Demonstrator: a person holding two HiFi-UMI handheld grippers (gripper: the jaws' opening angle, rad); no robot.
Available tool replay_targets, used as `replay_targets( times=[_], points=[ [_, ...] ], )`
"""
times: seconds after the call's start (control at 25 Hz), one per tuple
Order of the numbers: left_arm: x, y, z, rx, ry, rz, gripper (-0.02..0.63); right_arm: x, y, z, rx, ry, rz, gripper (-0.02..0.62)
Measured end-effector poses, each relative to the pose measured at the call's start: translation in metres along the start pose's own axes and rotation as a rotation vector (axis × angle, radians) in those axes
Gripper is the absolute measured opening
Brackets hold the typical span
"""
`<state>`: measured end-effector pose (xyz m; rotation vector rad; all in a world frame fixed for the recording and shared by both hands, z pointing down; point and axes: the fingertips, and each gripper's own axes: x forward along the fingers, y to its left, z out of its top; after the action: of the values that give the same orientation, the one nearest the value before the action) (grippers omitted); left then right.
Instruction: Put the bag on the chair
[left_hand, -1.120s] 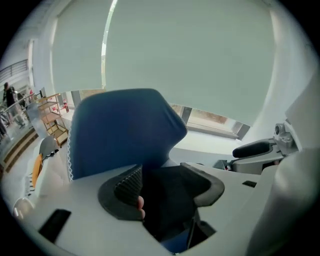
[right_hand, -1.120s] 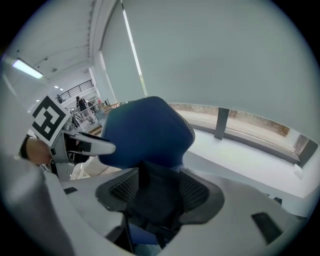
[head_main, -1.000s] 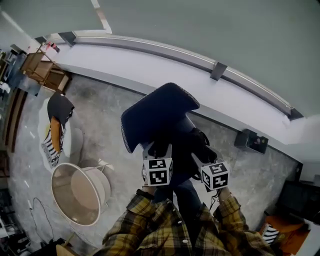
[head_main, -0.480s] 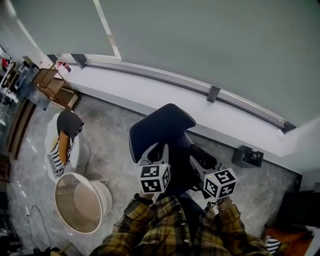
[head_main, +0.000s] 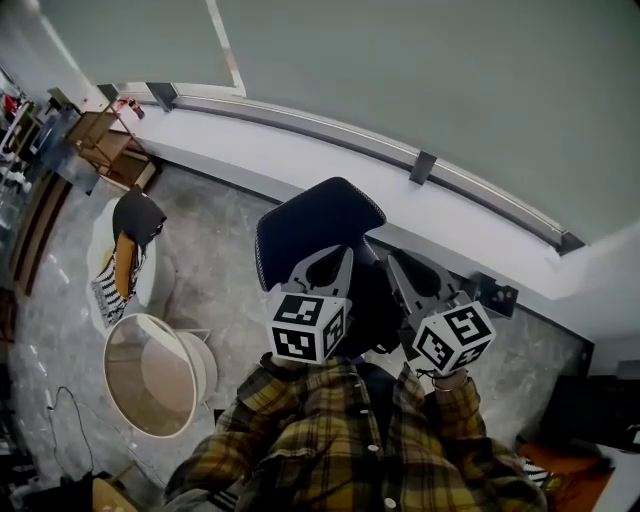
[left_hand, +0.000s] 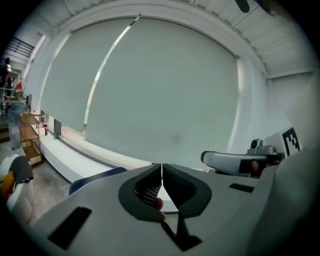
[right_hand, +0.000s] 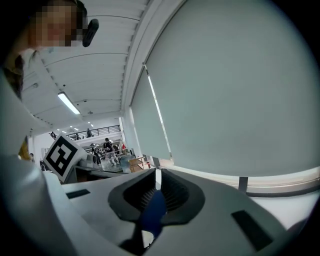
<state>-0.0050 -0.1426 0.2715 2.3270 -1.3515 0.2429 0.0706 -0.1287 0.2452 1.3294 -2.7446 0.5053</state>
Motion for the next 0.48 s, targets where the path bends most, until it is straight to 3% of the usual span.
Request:
replay_targets(
  times=[0.2, 0.48],
  points=[
    [-0.013, -0.015, 0.016, -0.031, -0.045, -0.088, 0.018, -0.011, 0.012, 0.02, -0.017, -0.061, 0.017, 0.021],
    [-0.033, -0.023, 0.031, 0.007, -0.082, -0.151, 0.018, -0.019, 0.019, 0.036, -0.088, -0.076, 0.012, 0.017]
  ],
)
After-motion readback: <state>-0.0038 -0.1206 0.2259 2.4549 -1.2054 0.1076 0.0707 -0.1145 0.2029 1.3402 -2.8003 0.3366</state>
